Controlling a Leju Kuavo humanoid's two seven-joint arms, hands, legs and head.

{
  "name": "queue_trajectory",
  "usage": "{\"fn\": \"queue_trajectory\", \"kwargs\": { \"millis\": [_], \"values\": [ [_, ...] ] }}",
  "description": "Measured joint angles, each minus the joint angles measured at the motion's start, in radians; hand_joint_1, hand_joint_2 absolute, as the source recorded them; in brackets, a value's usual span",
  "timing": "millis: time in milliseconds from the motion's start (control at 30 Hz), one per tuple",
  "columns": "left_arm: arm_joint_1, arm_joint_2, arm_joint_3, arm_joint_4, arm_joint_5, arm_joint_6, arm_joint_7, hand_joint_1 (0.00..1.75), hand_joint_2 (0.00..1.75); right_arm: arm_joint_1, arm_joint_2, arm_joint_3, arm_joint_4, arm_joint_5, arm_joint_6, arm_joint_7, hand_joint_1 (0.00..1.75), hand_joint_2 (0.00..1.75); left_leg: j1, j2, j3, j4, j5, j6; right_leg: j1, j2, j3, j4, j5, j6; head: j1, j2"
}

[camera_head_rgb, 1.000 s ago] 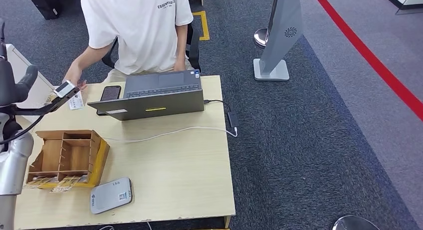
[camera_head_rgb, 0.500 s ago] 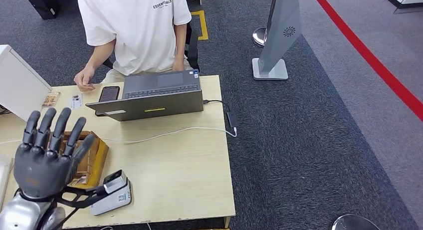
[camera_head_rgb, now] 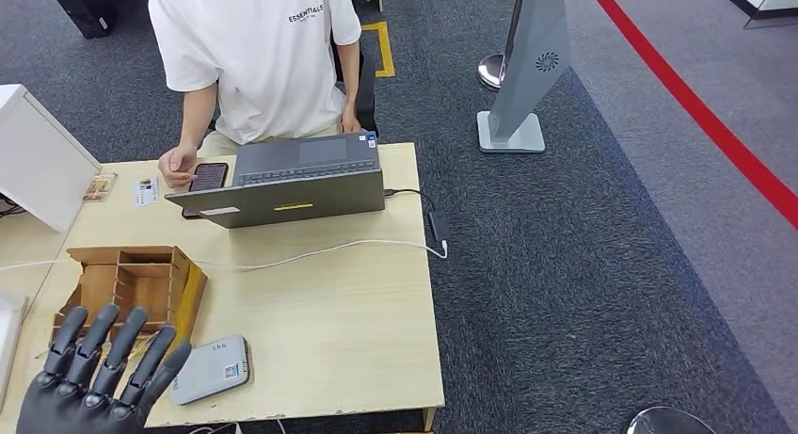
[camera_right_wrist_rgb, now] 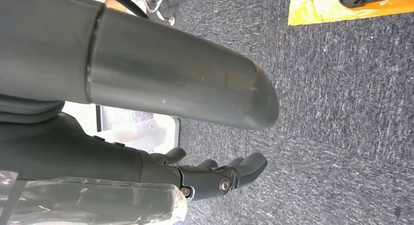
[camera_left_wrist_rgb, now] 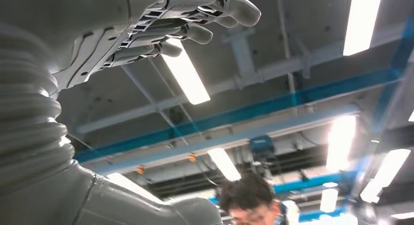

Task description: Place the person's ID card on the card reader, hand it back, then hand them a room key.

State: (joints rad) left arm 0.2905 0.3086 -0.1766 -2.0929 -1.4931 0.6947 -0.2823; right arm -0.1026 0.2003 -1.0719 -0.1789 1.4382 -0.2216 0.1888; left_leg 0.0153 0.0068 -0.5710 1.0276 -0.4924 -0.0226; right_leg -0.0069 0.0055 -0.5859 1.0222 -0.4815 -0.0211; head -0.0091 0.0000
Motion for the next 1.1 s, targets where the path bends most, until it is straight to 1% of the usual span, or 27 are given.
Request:
{"fn": "queue_trajectory", "kwargs": {
  "millis": [67,133,167,233,400,567,967,1100],
  "values": [
    [0.028,-0.014,0.028,0.005,0.071,0.000,-0.143,0.00,1.75,0.000,0.000,0.000,0.000,0.000,0.000,0.000,0.00,0.00,0.000,0.000,0.000,0.000,0.000,0.000,0.000,0.000,0.000,0.000,0.000,0.000,0.000,0.000],
    [0.049,-0.045,0.084,0.016,0.131,0.000,-0.289,0.00,1.75,0.000,0.000,0.000,0.000,0.000,0.000,0.000,0.00,0.00,0.000,-0.001,0.000,0.000,0.000,0.000,0.000,0.000,0.000,0.000,0.000,0.000,0.000,0.000],
    [0.056,-0.060,0.114,0.021,0.149,0.000,-0.339,0.00,1.75,0.000,0.000,0.000,0.000,0.000,0.000,0.000,0.00,0.00,0.000,-0.001,0.000,0.000,0.000,0.000,0.000,-0.001,0.000,0.000,0.000,0.000,0.000,0.000],
    [0.067,-0.087,0.163,0.031,0.166,0.000,-0.384,0.00,1.75,0.000,0.000,0.000,0.000,0.000,0.000,0.000,0.00,0.00,0.000,-0.001,0.000,0.000,0.000,0.000,0.000,-0.001,0.000,0.000,0.000,0.000,0.000,0.000],
    [0.078,-0.130,0.242,0.061,0.183,0.000,-0.409,0.00,1.75,0.000,0.000,0.000,0.000,0.003,0.000,0.000,0.00,0.00,0.000,-0.001,0.000,0.000,0.000,0.000,0.000,-0.002,0.000,0.000,0.000,0.000,0.000,0.000],
    [0.086,-0.152,0.288,0.096,0.171,0.000,-0.409,0.00,1.75,0.000,0.000,0.000,0.000,0.007,0.000,0.002,0.00,0.00,0.000,-0.002,0.000,0.000,0.000,0.000,0.000,-0.002,0.001,0.000,0.000,0.000,0.000,0.000],
    [0.052,-0.182,0.437,0.295,0.164,0.000,-0.414,0.00,1.75,-0.001,0.000,0.000,0.000,0.021,0.001,0.006,0.00,0.00,0.000,-0.002,0.000,0.000,0.000,0.000,0.000,-0.002,0.001,0.000,0.000,0.000,0.000,0.000],
    [0.028,-0.168,0.495,0.385,0.188,0.000,-0.406,0.00,1.75,-0.001,0.001,0.000,0.001,0.024,0.002,0.006,0.00,0.00,0.000,-0.002,0.000,0.000,0.000,0.000,0.000,-0.002,0.001,0.000,0.000,0.000,0.000,0.000]
  ]
}}
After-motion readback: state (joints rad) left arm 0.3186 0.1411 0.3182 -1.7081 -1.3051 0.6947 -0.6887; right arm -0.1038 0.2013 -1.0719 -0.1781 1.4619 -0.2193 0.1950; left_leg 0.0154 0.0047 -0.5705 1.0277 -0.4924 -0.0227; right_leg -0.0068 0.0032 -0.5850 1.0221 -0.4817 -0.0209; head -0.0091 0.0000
